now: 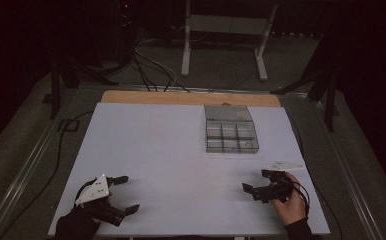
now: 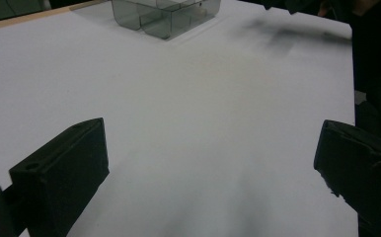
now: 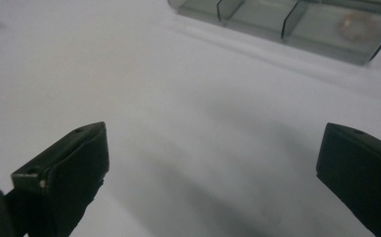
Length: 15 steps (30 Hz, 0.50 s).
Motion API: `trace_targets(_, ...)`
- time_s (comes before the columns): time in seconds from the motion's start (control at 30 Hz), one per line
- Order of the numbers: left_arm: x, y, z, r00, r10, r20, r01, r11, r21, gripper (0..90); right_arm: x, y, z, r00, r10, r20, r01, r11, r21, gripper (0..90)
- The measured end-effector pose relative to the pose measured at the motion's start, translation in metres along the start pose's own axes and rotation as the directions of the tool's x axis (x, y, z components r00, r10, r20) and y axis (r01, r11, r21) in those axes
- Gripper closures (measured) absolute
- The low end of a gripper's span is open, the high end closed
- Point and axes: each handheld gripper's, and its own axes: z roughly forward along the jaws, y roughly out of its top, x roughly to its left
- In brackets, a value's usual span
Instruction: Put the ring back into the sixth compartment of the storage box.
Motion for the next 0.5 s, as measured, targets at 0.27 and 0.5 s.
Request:
trace_targets(0.27,0.000,0.000,0.001,1.0000,0.000,0.000,0.000,1.0000,0.008,1.0,-0.002,-0.022,-0.013,0.9993,-0.038,-0.005,0.038,0.998,-0.051,0.0)
trace_targets(0.5,0.000,0.000,0.001,1.0000,-0.001,0.002,0.001,1.0000,0.003,1.0,-0.004,-0.024,-0.013,0.9995,-0.031,-0.004,0.031,0.999,-0.044,0.0)
